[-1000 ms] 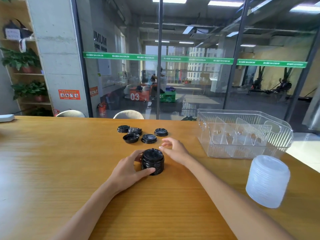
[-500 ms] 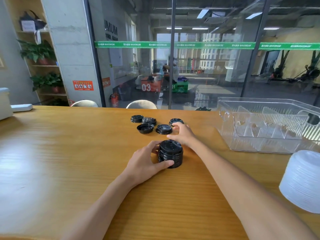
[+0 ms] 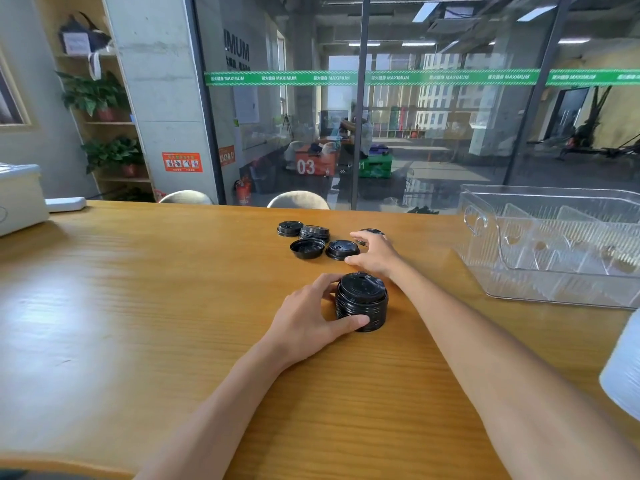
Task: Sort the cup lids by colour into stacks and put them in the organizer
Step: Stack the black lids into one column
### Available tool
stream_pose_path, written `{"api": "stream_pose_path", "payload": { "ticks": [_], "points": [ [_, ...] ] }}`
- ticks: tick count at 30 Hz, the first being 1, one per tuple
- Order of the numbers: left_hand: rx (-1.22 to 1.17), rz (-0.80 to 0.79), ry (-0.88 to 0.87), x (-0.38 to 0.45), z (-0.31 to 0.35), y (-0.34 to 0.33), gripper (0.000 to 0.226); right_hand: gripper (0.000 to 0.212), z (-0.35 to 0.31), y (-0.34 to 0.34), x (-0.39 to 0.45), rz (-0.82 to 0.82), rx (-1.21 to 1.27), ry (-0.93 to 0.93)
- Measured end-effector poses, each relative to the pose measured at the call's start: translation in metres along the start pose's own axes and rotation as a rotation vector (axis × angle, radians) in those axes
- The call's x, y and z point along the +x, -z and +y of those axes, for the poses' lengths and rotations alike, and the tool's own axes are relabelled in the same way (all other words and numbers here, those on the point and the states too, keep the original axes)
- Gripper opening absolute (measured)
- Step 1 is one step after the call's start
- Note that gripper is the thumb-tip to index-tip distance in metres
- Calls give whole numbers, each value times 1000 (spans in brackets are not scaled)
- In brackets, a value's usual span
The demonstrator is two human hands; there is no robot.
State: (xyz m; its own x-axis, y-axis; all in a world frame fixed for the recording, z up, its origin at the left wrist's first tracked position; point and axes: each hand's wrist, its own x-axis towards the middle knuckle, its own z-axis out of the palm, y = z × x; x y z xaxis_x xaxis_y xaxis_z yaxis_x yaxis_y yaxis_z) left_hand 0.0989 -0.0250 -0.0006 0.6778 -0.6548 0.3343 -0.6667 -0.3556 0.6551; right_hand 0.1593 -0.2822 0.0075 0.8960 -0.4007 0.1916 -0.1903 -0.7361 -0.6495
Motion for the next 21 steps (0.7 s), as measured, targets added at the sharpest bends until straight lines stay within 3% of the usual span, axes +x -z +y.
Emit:
{"api": "stream_pose_path", "payload": {
  "ticks": [7,12,15,21],
  "points": [
    [-22,-4,-2,0,0,0,83,67,-1,-7,1,33,24,42],
    [-27,-6,-4,0,0,0,84,91,-2,-5,-1,60,28,57],
    [-22,-9,-7,0,0,0,85,100,-1,-4,-1,-15,70,47],
    [-20,-7,-7,0,-1,0,87,89,3,-7,0,-9,105,38]
  ]
}}
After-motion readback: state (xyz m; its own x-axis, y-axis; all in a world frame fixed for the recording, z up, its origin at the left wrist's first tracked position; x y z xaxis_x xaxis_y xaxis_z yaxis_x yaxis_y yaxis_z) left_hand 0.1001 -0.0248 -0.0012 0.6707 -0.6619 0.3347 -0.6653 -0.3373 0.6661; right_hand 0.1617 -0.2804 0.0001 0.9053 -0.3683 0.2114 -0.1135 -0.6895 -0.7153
